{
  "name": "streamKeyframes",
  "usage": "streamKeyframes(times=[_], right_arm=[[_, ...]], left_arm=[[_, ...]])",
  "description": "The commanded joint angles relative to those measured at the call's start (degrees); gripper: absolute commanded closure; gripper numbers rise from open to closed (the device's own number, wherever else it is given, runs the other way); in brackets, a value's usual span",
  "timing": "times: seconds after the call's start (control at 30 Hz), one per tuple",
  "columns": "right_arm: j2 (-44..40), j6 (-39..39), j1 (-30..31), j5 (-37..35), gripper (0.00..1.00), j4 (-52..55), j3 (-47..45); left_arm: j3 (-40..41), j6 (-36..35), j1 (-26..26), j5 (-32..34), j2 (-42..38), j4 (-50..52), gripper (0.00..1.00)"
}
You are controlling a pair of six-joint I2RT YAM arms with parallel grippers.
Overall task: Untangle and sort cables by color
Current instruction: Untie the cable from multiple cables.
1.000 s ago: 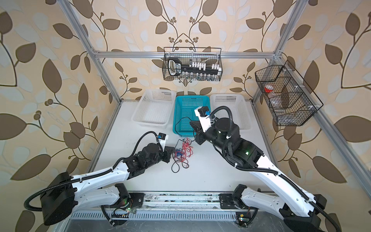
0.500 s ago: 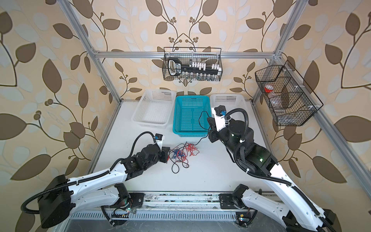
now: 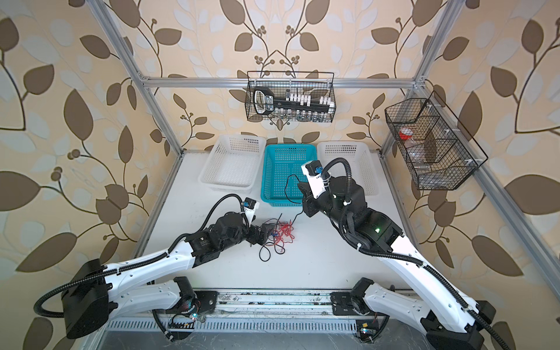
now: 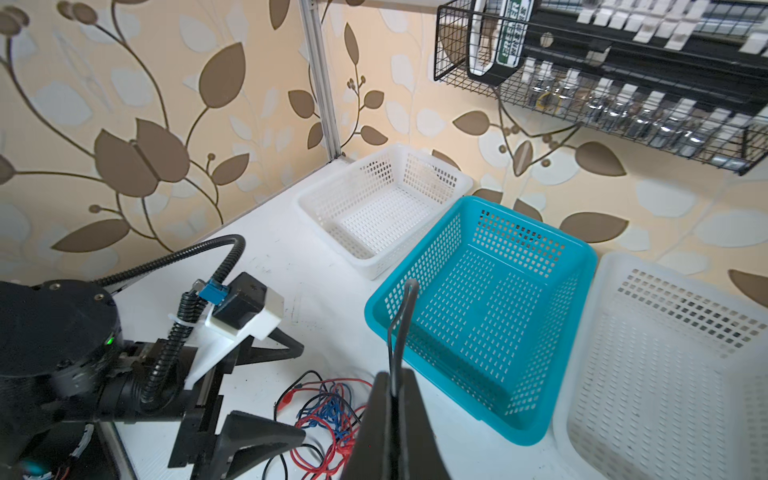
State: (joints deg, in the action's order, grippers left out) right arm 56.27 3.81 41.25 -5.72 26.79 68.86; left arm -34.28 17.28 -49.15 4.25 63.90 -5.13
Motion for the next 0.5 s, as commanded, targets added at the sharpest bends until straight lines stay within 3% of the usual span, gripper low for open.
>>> streamKeyframes(times=[0.0, 0.3, 0.47], right_arm=[[0.1, 0.7, 0.4, 3.1, 1.00, -2.5, 1.0], [2.7, 1.5, -0.9, 3.0, 1.00, -2.7, 2.1], [3.1, 2.4, -0.9, 5.7, 1.00, -3.7, 3.7]], left_arm=[[-3.3, -5.0, -1.6, -2.7, 1.6, -2.6, 0.01], [-5.0, -10.2, -4.3, -7.8, 2.8, -5.8, 0.01], [-6.3, -10.7, -4.6, -4.6, 5.0, -7.5, 0.01]])
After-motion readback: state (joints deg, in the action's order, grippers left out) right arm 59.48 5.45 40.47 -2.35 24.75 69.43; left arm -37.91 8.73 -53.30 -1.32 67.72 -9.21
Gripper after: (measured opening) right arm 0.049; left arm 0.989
